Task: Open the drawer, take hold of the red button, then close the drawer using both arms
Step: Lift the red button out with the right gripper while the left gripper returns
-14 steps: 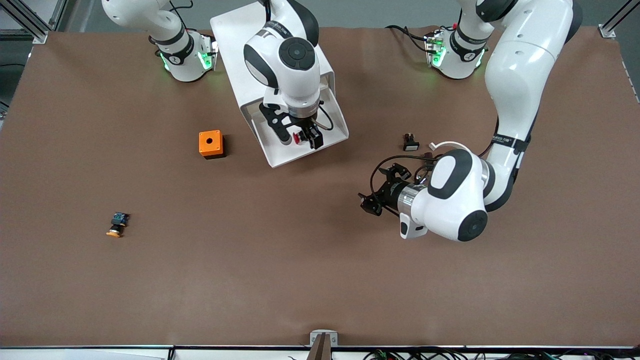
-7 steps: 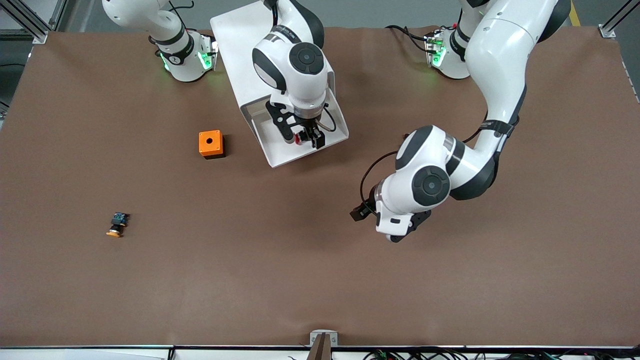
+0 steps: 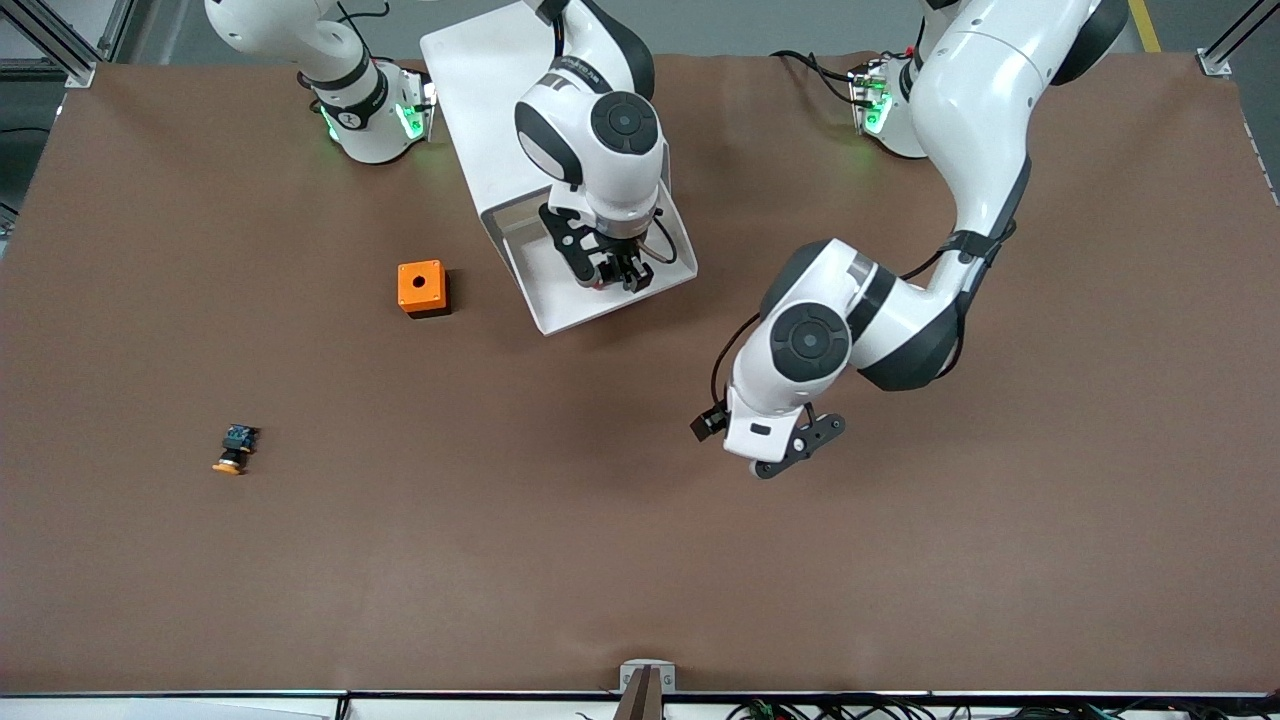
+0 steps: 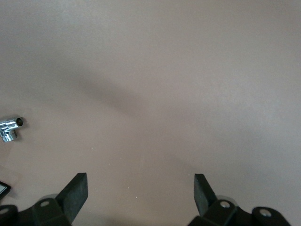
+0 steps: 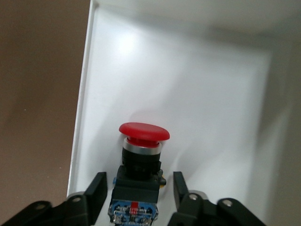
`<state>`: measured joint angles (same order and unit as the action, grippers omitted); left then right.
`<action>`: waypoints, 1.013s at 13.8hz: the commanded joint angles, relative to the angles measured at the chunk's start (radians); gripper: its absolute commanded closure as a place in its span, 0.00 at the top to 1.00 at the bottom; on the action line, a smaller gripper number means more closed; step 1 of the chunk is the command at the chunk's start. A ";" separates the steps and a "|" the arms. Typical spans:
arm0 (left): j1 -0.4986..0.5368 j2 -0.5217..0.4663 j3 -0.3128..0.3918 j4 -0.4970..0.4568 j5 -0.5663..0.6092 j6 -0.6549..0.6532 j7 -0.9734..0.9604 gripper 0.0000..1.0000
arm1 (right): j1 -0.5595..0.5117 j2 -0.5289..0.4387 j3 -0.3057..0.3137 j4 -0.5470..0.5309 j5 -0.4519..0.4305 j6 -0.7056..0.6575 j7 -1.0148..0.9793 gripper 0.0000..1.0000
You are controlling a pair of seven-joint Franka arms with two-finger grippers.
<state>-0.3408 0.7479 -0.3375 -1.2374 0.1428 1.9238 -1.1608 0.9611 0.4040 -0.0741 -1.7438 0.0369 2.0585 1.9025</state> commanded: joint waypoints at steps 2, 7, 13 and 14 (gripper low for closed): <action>-0.017 -0.004 0.006 -0.011 0.031 0.015 -0.005 0.99 | 0.019 0.006 -0.009 0.023 0.001 -0.003 0.021 0.00; -0.018 -0.002 0.006 -0.013 0.032 0.015 -0.007 0.99 | -0.057 -0.011 -0.013 0.099 0.001 -0.114 -0.155 0.00; -0.073 -0.001 0.006 -0.027 0.032 0.018 -0.008 0.99 | -0.353 -0.086 -0.015 0.191 0.003 -0.317 -0.780 0.00; -0.090 -0.001 0.006 -0.028 0.032 0.018 -0.010 0.99 | -0.405 -0.090 -0.015 0.188 0.003 -0.319 -0.889 0.01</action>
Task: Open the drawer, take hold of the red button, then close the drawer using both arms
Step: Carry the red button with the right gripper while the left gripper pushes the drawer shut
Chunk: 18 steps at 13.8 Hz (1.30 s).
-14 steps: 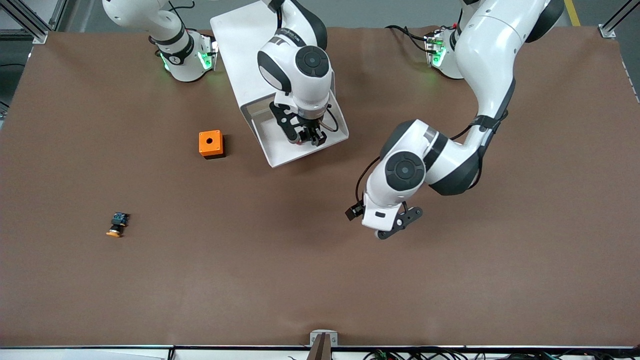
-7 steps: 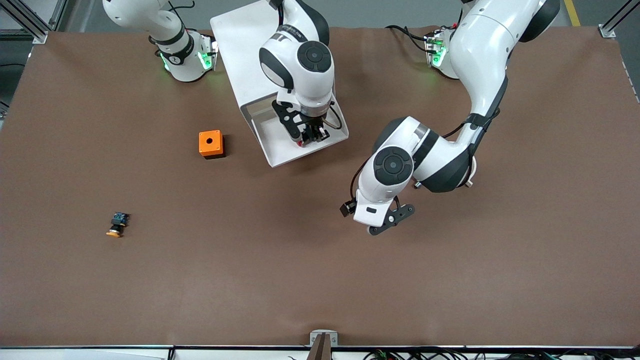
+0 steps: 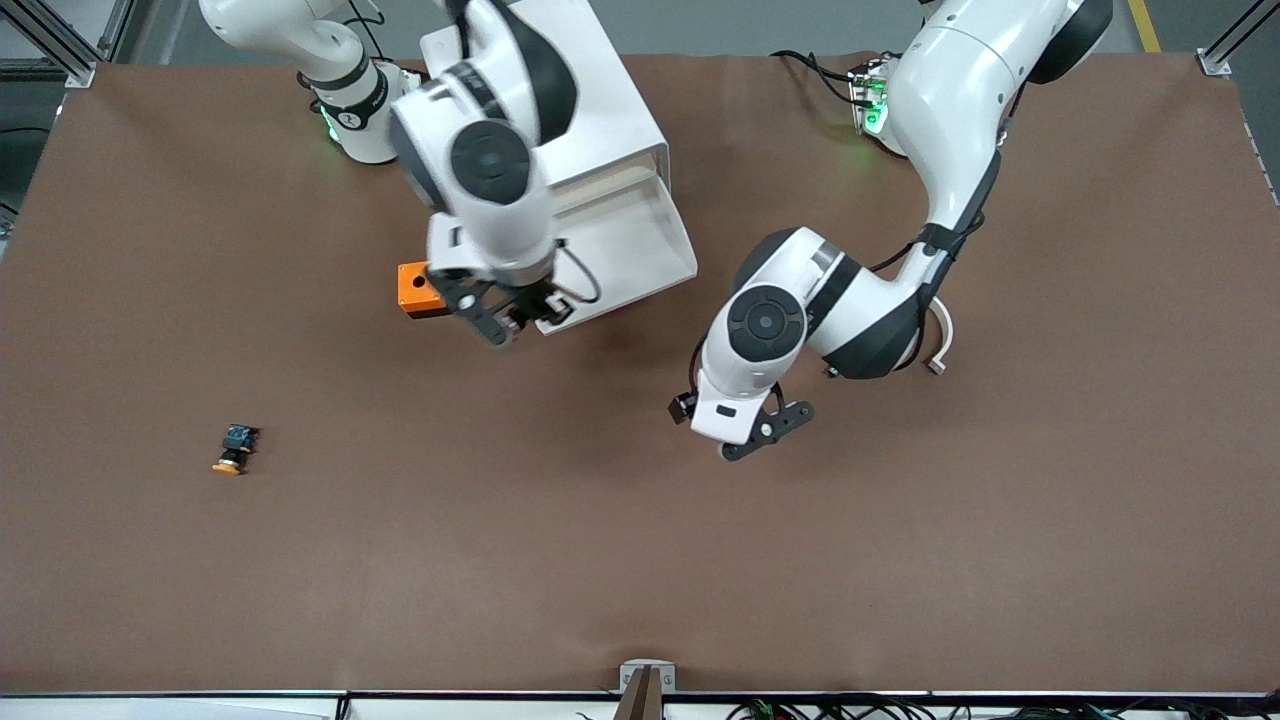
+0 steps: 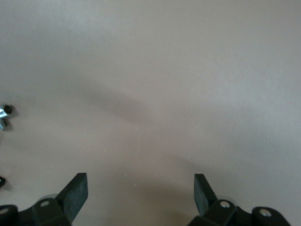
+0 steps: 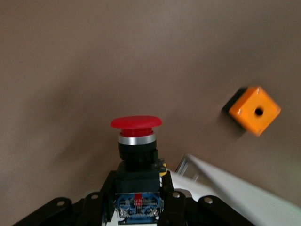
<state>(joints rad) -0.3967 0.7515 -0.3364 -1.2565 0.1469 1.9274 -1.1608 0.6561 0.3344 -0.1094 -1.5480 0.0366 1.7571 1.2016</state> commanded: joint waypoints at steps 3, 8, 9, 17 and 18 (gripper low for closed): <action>-0.088 -0.004 0.005 -0.012 0.023 0.015 -0.031 0.99 | -0.241 -0.014 0.020 -0.024 0.003 -0.007 -0.501 0.01; -0.207 -0.001 0.010 -0.012 0.029 0.016 -0.060 0.99 | -0.416 -0.005 0.019 -0.168 0.003 0.227 -0.870 0.01; -0.212 0.000 0.008 -0.012 0.029 0.016 -0.060 0.99 | -0.438 0.000 0.019 -0.202 0.003 0.293 -0.922 0.01; -0.269 0.019 0.007 -0.027 0.011 0.033 -0.060 0.99 | -0.598 0.158 0.020 -0.276 0.003 0.574 -1.090 0.01; -0.269 0.019 0.005 -0.029 0.010 0.033 -0.060 0.99 | -0.602 0.175 0.022 -0.276 0.003 0.591 -1.090 0.01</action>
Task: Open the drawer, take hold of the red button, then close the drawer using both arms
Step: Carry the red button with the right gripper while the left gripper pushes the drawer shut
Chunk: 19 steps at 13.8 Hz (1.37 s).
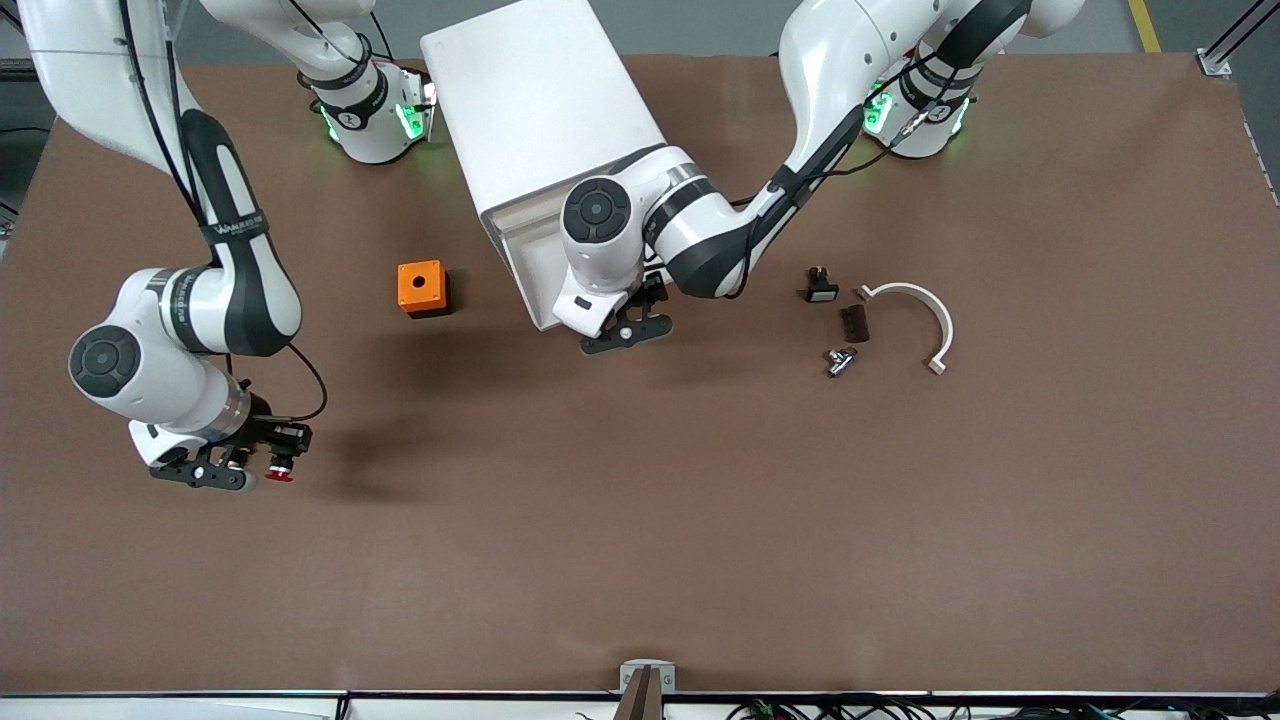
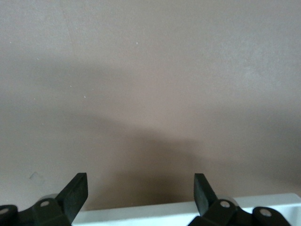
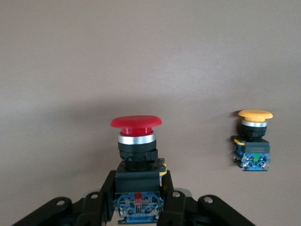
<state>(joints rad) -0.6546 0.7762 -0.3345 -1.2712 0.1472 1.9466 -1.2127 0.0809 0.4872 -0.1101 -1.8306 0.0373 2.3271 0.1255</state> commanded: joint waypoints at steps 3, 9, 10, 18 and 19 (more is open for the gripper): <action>-0.019 -0.006 0.000 -0.020 -0.069 0.009 -0.007 0.99 | -0.044 0.074 0.023 0.005 0.003 0.067 -0.014 0.01; -0.025 -0.006 -0.015 -0.043 -0.198 0.006 0.004 0.99 | -0.050 0.091 0.026 -0.059 0.004 0.132 -0.012 0.02; -0.025 -0.005 -0.018 -0.045 -0.231 0.006 0.004 0.99 | -0.050 0.091 0.026 -0.068 0.004 0.155 -0.012 0.02; -0.057 0.015 -0.021 -0.054 -0.428 0.008 0.005 0.99 | -0.043 0.080 0.027 -0.067 0.004 0.144 -0.010 1.00; -0.057 0.014 -0.020 -0.062 -0.445 0.006 0.007 0.99 | -0.041 0.073 0.029 -0.062 0.004 0.114 -0.010 1.00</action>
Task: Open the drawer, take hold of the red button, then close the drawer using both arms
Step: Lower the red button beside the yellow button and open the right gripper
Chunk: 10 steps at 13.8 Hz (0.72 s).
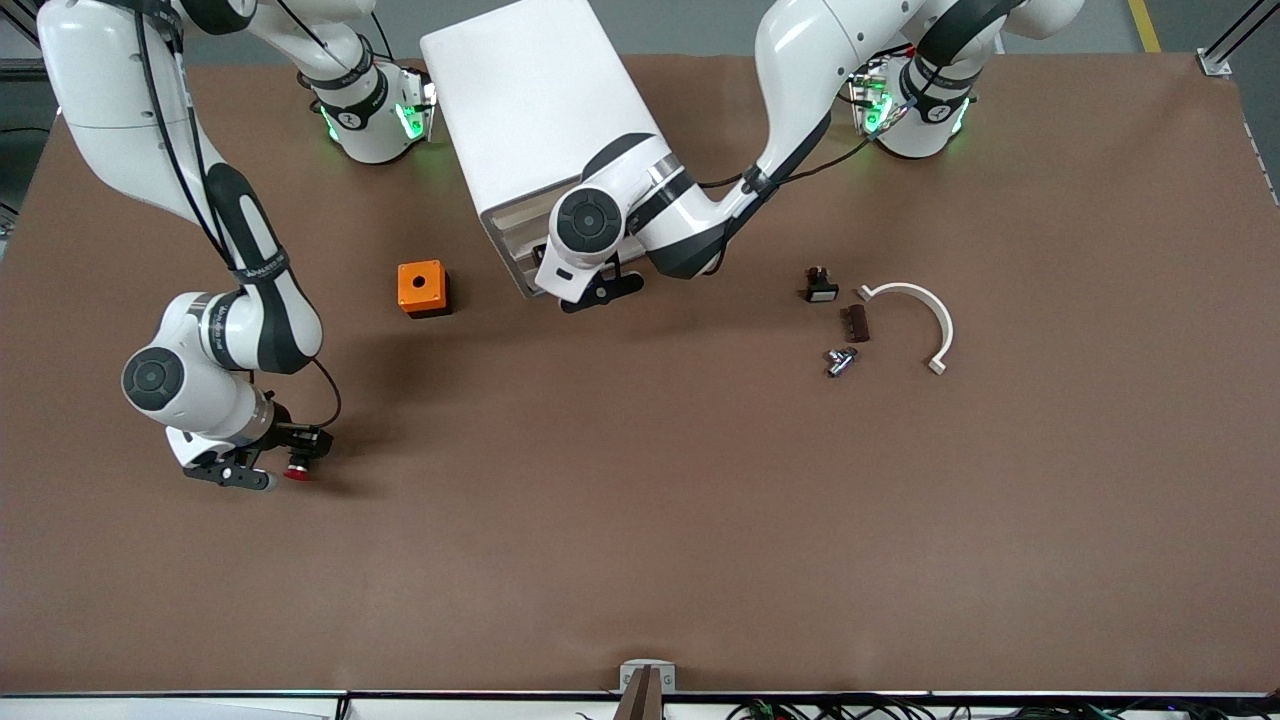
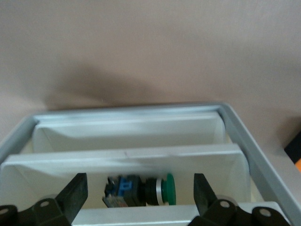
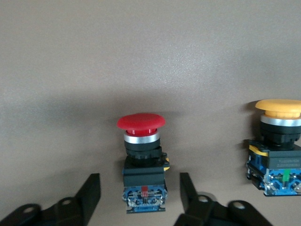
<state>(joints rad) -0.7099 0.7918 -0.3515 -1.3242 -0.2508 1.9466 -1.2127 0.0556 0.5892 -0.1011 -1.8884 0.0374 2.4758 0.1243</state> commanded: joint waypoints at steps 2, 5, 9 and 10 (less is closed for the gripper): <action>-0.002 -0.003 -0.004 -0.012 -0.048 0.008 0.007 0.99 | -0.011 -0.072 0.020 0.015 0.003 -0.107 -0.011 1.00; 0.000 -0.009 -0.003 -0.009 -0.045 0.008 0.005 0.99 | -0.004 -0.140 0.020 0.070 0.002 -0.269 -0.015 1.00; 0.059 -0.037 -0.001 0.000 -0.036 0.006 0.002 1.00 | -0.003 -0.196 0.017 0.153 0.001 -0.469 -0.095 1.00; 0.075 -0.046 0.000 0.000 -0.034 0.006 0.005 1.00 | -0.008 -0.209 0.015 0.182 -0.001 -0.527 -0.121 1.00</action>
<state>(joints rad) -0.6738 0.7824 -0.3497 -1.3110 -0.2735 1.9538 -1.2127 0.0579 0.4027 -0.0879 -1.7457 0.0373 2.0329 0.0532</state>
